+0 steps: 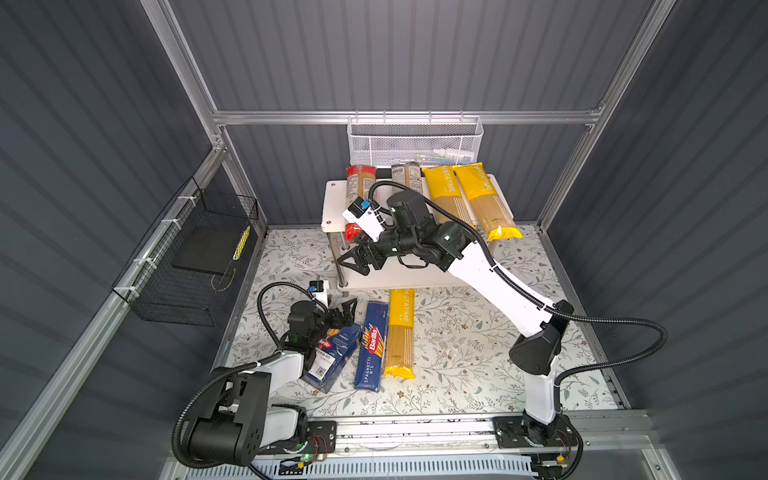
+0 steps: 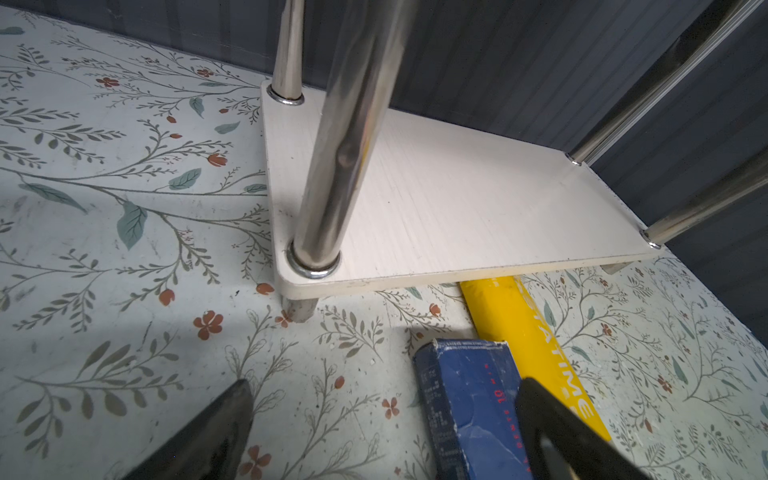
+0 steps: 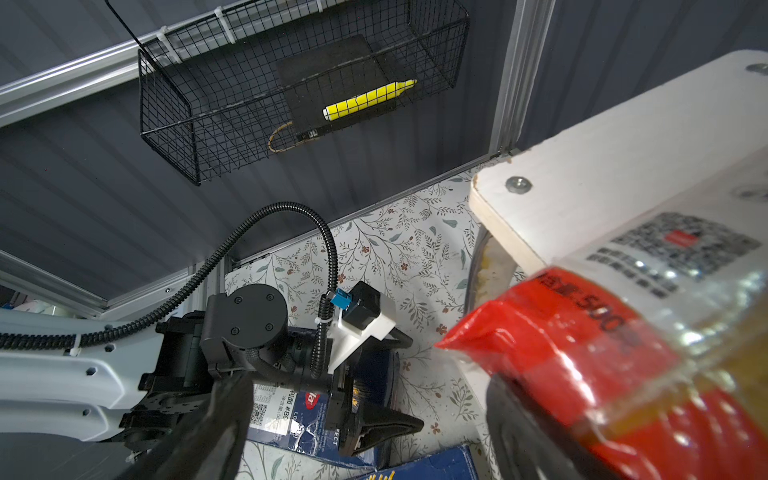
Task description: Place and organize the pasta boxes and bags onto the shelf
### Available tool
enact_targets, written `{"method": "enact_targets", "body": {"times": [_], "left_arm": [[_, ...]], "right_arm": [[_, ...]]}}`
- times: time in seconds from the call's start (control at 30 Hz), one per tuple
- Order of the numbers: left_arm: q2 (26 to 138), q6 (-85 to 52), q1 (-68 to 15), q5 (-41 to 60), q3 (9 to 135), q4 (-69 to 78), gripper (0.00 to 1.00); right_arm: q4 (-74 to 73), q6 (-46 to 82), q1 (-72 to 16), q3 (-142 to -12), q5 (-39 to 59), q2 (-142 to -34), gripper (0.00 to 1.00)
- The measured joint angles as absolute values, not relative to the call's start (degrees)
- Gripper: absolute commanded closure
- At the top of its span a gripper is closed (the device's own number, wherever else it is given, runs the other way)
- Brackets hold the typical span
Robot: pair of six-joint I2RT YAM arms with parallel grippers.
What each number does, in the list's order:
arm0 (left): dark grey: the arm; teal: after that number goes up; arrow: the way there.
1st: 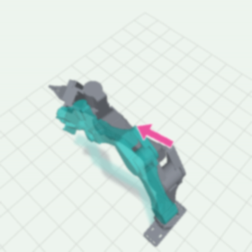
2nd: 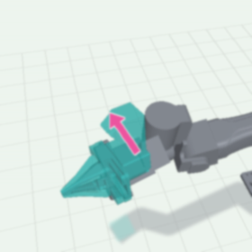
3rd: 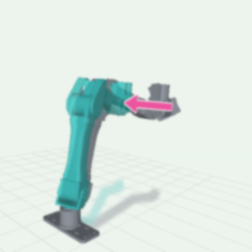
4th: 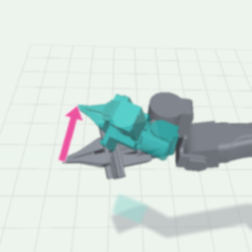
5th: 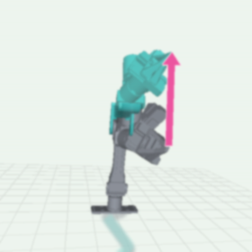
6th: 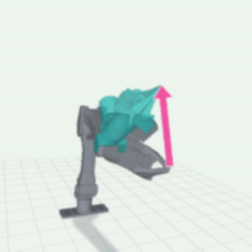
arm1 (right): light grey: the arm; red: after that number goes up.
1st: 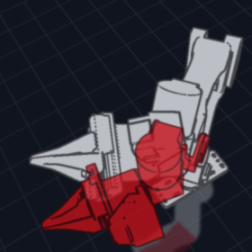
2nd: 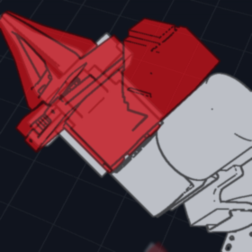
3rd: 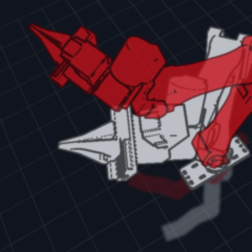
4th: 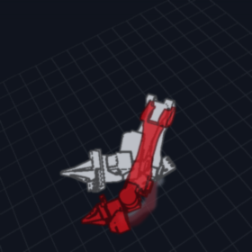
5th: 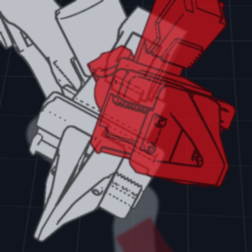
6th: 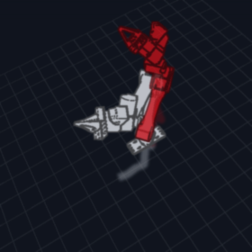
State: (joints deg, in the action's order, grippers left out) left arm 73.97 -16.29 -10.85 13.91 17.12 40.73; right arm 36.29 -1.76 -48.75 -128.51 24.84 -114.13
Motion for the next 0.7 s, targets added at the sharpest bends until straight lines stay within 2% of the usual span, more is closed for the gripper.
{"method": "enact_targets", "body": {"times": [0.17, 0.7], "left_arm": [[74.0, -16.3, -10.9, 13.9, 17.1, 40.7, 0.01], [73.5, -16.7, -10.9, 13.5, 16.8, 40.7, 0.01]], "right_arm": [[35.8, -2.2, -49.6, -127.0, 22.7, -113.1, 0.01], [27.5, -1.0, -50.0, -102.1, 15.0, -94.3, 0.01]]}}
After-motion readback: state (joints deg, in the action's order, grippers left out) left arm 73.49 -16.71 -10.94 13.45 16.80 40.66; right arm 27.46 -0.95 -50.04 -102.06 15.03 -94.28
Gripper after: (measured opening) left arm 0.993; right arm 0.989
